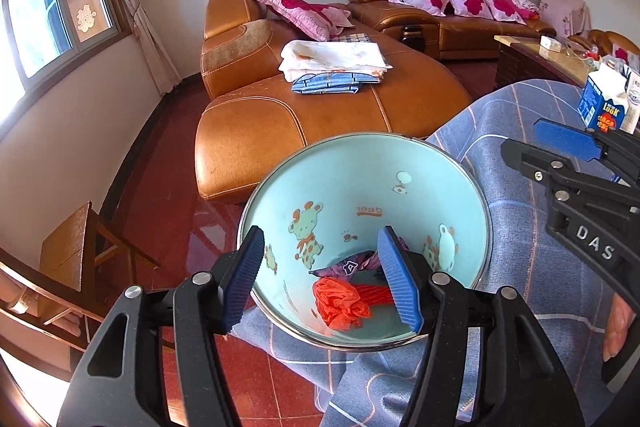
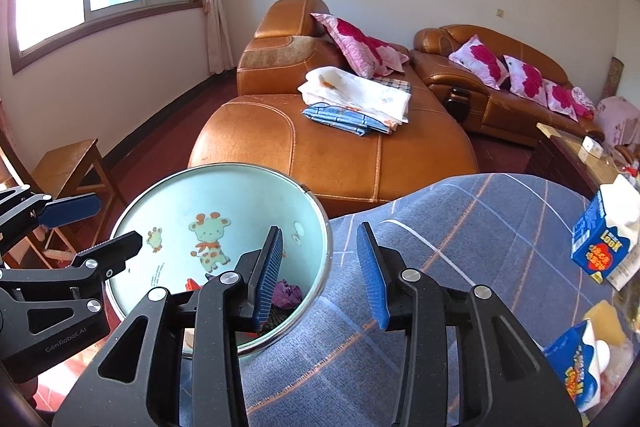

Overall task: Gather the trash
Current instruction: 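Open both grippers to drop the wrapper and black net into the bin, then move both tools back over the table toward the remaining trash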

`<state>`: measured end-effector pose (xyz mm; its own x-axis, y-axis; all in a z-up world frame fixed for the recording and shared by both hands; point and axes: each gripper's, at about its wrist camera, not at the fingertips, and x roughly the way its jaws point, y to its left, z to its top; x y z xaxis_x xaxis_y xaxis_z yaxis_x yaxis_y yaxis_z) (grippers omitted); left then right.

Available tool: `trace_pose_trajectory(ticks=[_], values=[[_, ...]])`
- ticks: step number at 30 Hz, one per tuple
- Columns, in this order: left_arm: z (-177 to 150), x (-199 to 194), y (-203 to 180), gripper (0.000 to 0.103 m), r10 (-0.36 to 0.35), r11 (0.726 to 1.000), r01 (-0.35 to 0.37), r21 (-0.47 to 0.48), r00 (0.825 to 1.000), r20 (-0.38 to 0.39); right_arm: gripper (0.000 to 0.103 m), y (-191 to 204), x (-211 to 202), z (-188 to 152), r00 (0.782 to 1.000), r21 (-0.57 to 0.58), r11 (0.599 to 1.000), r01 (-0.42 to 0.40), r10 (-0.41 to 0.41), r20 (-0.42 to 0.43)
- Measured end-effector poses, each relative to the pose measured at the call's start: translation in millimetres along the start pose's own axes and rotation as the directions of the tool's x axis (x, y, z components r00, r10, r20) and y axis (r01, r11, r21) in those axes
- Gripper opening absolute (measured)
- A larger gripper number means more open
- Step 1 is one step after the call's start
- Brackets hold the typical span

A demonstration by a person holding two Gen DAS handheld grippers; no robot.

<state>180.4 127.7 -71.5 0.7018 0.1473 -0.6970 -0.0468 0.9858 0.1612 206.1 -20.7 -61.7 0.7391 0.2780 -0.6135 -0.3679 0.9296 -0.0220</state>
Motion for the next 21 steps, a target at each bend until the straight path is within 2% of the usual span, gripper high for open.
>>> trace_pose_trajectory(ticks=[3,11,21], values=[[0,-7,-8,0.06,-0.019,1.0,0.019,0.014,1.0,0.008,0.049,-10,-25,3,0.999,0.014,0.999,0.044,-0.044,0.016],[-4,-28,-50,0.061,-0.101,0.991,0.098,0.086,0.994,0.034,0.052,-43,-84,-23,0.992,0.083,0.989,0.123,-0.125,0.018],[-16,-51,-105,0.062,-0.196,0.965,0.185,0.187,0.98,0.04,0.056,-74,-137,-66,0.977,0.155,0.965,0.211,-0.215,0.007]])
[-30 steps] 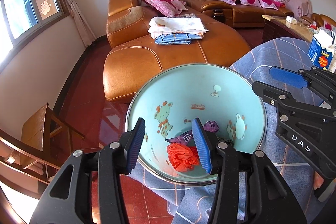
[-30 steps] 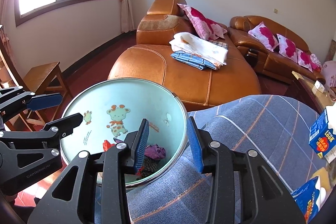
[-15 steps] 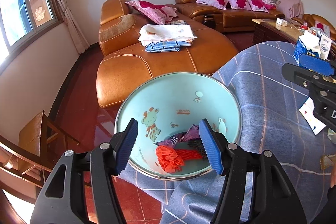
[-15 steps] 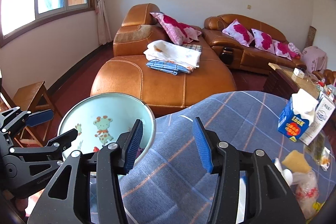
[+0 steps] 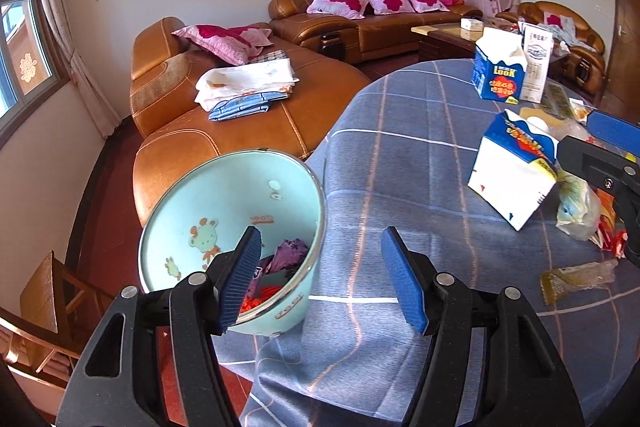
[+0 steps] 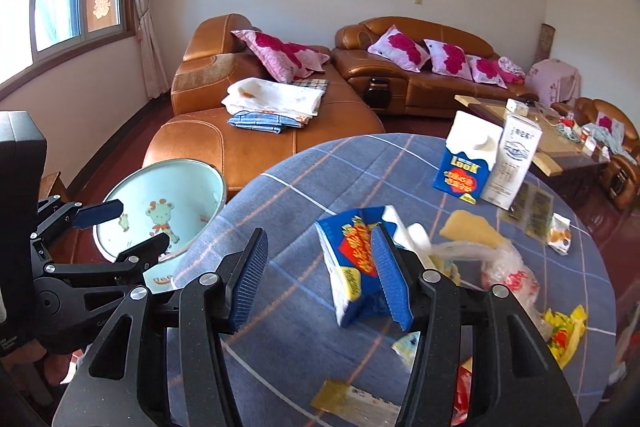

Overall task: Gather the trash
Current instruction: 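Move both tools back over the table toward the remaining trash, then grasp the red-and-blue snack wrapper with the right gripper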

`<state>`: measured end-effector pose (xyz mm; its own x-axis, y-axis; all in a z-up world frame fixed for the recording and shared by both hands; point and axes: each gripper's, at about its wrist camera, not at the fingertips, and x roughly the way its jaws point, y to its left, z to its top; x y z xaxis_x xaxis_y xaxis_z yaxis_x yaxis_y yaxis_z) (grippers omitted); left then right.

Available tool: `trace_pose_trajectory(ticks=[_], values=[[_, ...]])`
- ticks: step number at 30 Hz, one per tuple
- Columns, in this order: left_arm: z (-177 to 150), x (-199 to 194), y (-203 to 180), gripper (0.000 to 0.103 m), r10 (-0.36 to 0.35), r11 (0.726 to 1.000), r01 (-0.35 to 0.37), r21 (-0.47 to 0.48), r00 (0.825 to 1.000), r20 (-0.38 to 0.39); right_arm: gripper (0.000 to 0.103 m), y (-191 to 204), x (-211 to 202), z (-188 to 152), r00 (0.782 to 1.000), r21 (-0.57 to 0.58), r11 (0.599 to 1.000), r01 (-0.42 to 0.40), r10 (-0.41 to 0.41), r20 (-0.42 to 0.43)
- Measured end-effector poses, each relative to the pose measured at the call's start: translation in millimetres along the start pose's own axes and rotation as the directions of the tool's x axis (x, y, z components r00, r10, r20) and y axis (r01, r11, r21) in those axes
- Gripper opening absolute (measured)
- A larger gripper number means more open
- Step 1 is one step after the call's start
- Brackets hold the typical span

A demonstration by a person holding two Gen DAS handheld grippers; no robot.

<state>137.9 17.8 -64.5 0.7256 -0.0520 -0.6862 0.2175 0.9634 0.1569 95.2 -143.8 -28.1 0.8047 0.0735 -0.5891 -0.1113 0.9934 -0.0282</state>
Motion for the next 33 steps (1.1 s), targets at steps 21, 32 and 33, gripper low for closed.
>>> trace_pose_trajectory(ticks=[21,32,33], values=[[-21,-28,-142,0.073,-0.206,0.951,0.197,0.239,0.978,0.017,0.058,-133,-71,-133,0.95,0.235,0.924,0.301,-0.267,-0.164],[-42,-18,-181,0.073,-0.271,0.911,0.268,0.312,0.962,-0.036,0.061,-144,-79,-156,0.955,0.269,0.921,0.283,-0.244,-0.169],[-43,-15,-182,0.073,-0.28,0.909,0.28,0.309,0.959,-0.045,0.061,-145,-76,-157,0.954,0.266,0.921,0.286,-0.246,-0.173]])
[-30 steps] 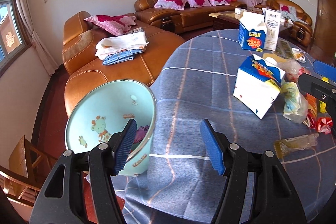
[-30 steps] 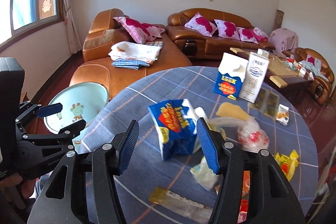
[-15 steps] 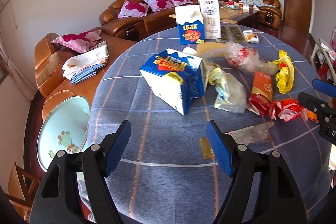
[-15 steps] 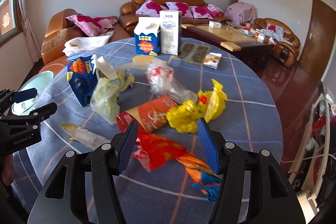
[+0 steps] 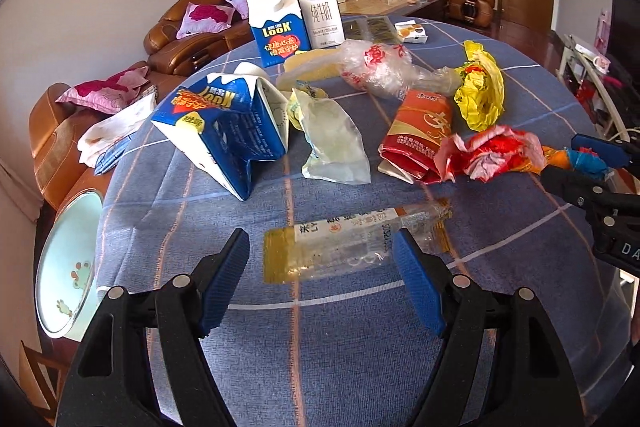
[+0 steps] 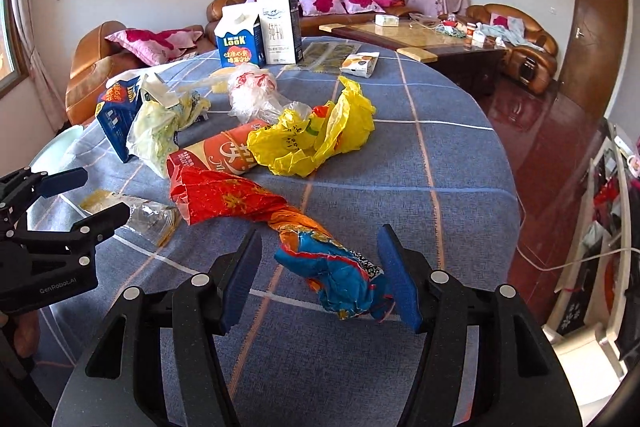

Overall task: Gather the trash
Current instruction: 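Grasp the red-and-blue snack wrapper with the right gripper, then grasp the blue LOOK milk carton with the left gripper while the right gripper holds the wrapper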

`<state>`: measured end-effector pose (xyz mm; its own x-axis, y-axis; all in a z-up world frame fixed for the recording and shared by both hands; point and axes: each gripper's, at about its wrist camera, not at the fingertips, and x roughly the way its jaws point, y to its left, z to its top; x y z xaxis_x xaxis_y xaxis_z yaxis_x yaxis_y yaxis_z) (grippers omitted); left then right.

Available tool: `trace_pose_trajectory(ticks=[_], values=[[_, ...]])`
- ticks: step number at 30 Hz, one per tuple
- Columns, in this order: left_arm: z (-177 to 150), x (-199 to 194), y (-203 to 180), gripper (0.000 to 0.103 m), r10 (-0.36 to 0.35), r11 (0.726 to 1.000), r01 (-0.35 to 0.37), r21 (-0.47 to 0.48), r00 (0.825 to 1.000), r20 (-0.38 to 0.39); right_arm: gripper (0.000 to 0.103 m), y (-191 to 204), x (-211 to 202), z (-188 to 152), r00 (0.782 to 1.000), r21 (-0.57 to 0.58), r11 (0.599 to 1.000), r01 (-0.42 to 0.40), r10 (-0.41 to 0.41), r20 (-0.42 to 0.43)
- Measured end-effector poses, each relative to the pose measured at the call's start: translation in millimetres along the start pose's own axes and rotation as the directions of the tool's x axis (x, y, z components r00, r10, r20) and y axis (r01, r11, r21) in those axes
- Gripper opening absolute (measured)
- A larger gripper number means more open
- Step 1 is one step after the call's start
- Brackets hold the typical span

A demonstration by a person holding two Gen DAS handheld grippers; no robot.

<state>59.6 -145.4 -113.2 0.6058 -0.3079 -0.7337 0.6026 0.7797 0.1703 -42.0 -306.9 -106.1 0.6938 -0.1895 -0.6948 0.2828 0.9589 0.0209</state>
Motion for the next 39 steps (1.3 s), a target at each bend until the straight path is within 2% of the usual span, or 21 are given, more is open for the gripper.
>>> trace_pose_trajectory(ticks=[3,6,8,10,11,12,13,15,17,19,23,31,35,36,38,39], values=[[-2,5,-2,0.074,-0.025,1.0,0.025,-0.004,1.0,-0.007,0.061,-3,7,-1,1.0,0.017,1.0,-0.011,0.011,-0.007],[-2,8,-2,0.07,-0.047,0.999,0.047,-0.007,0.999,-0.01,0.061,-3,8,-1,1.0,0.009,1.0,-0.015,0.016,-0.002],[-3,8,-2,0.058,-0.094,0.996,0.094,-0.013,0.995,-0.014,0.061,-3,9,0,1.0,0.014,1.0,-0.021,0.021,0.0],[-2,7,-2,0.047,-0.136,0.99,0.136,-0.024,0.99,-0.02,0.055,-3,9,1,1.0,0.011,0.999,-0.031,0.031,-0.004],[-2,7,-3,0.044,-0.14,0.99,0.139,-0.016,0.99,-0.018,0.045,-3,10,1,0.999,0.008,0.999,-0.036,0.036,-0.009],[-3,6,-5,0.034,-0.145,0.989,0.145,-0.006,0.989,-0.016,0.038,-3,9,1,0.999,0.005,0.999,-0.037,0.037,-0.009],[-3,4,-7,0.022,-0.157,0.988,0.157,0.002,0.987,-0.015,0.036,-3,9,1,0.999,0.005,0.999,-0.043,0.043,-0.009],[-4,3,-9,0.015,-0.165,0.986,0.165,0.016,0.986,-0.016,0.028,-1,7,0,0.998,-0.004,0.998,-0.058,0.058,-0.01],[-5,2,-10,0.004,-0.177,0.984,0.178,0.023,0.984,-0.017,0.026,3,5,0,0.998,-0.024,0.998,-0.06,0.06,-0.008],[-5,1,-10,0.0,-0.172,0.985,0.173,0.029,0.985,-0.016,0.025,5,3,1,0.998,-0.031,0.997,-0.069,0.069,-0.006],[-6,-4,-7,0.0,-0.171,0.985,0.171,0.034,0.985,-0.002,0.023,8,-1,1,0.996,-0.035,0.996,-0.084,0.084,0.009],[-1,-25,7,0.0,-0.146,0.989,0.144,0.025,0.987,0.067,0.023,6,-29,8,0.991,-0.019,0.997,-0.07,0.072,0.112],[3,-30,18,0.005,-0.108,0.994,0.109,-0.007,0.99,0.088,0.023,5,-37,14,0.987,-0.007,0.998,-0.069,0.069,0.148],[4,-29,21,0.009,-0.09,0.996,0.092,-0.017,0.992,0.089,0.023,6,-38,15,0.986,-0.007,0.998,-0.069,0.069,0.152],[6,-30,31,0.029,-0.056,0.997,0.061,-0.05,0.994,0.096,0.023,8,-36,18,0.986,-0.009,0.998,-0.069,0.07,0.154],[7,-30,37,0.049,-0.035,0.996,0.042,-0.074,0.994,0.102,0.023,9,-34,19,0.986,-0.01,0.998,-0.069,0.07,0.154]])
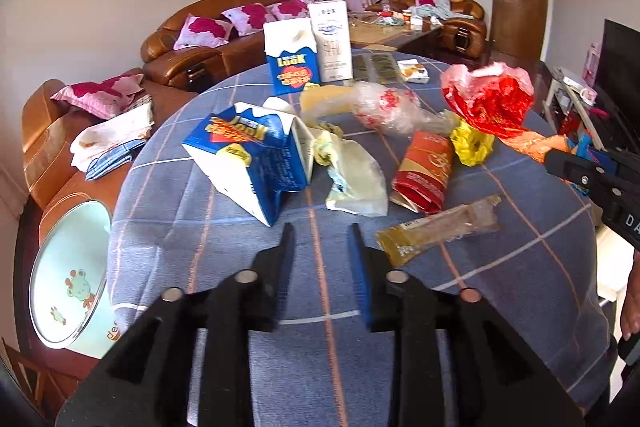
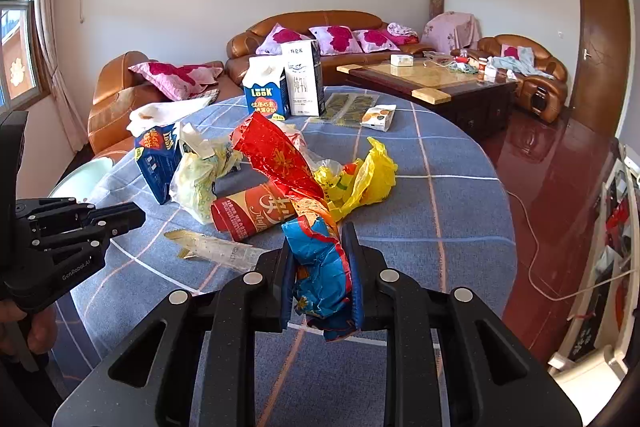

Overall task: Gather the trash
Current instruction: 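Grasp the blue LOOK milk carton with the left gripper while the right gripper holds the wrapper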

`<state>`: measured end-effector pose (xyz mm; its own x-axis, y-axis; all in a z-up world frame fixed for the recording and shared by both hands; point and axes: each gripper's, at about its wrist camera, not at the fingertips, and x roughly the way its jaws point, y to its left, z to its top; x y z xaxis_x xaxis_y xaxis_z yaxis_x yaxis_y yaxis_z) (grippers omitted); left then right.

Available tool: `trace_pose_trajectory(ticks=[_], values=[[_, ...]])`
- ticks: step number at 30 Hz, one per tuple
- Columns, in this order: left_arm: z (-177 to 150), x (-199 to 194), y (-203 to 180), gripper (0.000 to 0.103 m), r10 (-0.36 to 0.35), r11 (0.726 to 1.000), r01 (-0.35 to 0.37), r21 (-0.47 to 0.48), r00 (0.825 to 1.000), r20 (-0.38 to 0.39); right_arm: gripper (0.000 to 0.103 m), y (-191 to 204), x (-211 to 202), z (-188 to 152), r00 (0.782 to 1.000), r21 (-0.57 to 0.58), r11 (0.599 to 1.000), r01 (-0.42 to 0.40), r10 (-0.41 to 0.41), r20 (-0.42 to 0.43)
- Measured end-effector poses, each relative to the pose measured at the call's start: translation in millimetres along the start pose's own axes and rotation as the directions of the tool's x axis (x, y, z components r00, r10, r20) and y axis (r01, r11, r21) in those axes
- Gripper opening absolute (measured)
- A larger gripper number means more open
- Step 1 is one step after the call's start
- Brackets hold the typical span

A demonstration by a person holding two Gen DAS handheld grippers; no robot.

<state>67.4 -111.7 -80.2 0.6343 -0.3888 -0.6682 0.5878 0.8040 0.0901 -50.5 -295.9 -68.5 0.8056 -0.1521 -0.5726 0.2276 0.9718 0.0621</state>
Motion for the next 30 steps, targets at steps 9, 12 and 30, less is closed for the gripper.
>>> trace_pose_trajectory(ticks=[9,12,30], values=[[28,25,31,0.081,0.133,0.989,-0.132,-0.061,0.991,0.023,0.023,11,24,12,1.0,0.005,1.0,-0.026,0.026,0.003],[34,39,33,0.081,0.142,0.988,-0.141,-0.06,0.99,0.018,0.023,16,30,15,0.999,0.002,0.999,-0.035,0.035,0.001],[40,50,48,0.097,0.054,0.998,-0.056,0.032,0.998,0.036,0.023,25,44,19,0.998,0.003,0.998,-0.055,0.055,-0.027]])
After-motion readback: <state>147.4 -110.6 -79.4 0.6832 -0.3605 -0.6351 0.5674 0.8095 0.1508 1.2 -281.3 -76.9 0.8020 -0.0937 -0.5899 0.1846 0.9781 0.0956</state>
